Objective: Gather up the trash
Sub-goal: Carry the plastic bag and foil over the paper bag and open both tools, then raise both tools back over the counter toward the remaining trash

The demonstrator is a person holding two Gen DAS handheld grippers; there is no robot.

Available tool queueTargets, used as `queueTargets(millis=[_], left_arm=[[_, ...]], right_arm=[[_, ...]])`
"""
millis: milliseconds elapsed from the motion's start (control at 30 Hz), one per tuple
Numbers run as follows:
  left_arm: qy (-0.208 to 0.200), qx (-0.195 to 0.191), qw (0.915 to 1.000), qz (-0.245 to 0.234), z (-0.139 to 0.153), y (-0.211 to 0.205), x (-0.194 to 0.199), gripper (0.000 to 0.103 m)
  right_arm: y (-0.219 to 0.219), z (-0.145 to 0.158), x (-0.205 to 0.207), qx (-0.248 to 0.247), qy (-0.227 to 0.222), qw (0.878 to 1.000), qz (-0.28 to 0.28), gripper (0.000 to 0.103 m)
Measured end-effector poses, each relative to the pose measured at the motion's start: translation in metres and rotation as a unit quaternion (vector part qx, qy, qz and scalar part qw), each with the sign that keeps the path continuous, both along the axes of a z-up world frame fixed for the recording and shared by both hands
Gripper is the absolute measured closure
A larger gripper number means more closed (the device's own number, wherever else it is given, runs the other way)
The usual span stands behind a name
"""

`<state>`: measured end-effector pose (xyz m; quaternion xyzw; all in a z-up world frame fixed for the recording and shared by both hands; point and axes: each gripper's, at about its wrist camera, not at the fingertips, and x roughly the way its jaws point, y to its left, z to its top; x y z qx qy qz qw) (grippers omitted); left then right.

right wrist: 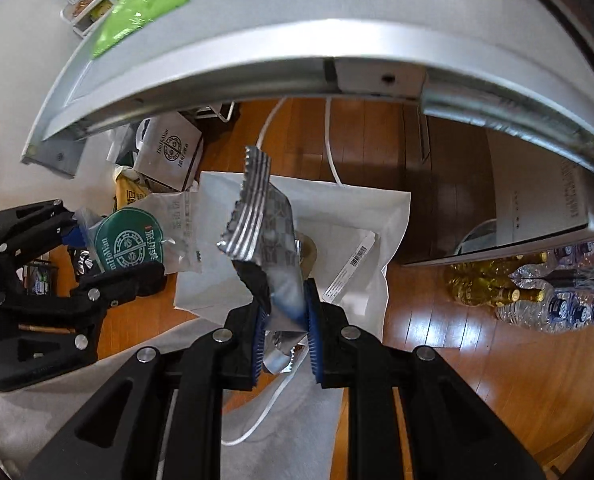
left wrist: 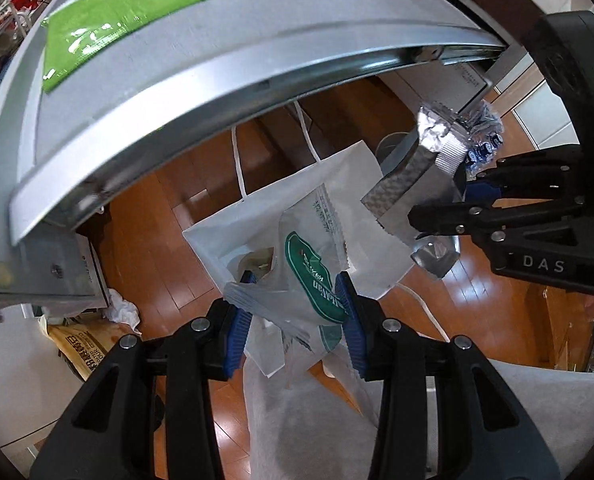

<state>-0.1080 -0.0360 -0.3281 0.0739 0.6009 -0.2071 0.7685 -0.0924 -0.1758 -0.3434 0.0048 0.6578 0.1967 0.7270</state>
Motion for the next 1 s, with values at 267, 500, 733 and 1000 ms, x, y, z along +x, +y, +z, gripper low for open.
queueTargets(millis=[267, 500, 733, 1000], left_arm=[[-0.001, 0.003, 0.9999, 0.015, -0.01, -0.001, 0.001, 0.052], [-0.025, 0.012, 0.9993, 0.026, -0.001, -0.003, -0.002, 0.023], [-0.03, 0.016, 0.9987, 0.037, 0.008, 0.006, 0.003, 0.018], [-0.018, 0.018, 0.9988, 0.041, 0.014, 0.01, 0.002, 0.011]], right_arm=[[0.002, -0.016, 0.004, -0.007, 0.009, 1.0, -0.003, 0.082], [0.0, -0.012, 0.006, -0.006, 0.002, 1.0, -0.01, 0.057], [-0.002, 0.005, 0.001, -0.009, -0.016, 1.0, -0.009, 0.035], [-0.01, 0.03, -0.003, -0.008, -0.023, 1.0, -0.017, 0.024]])
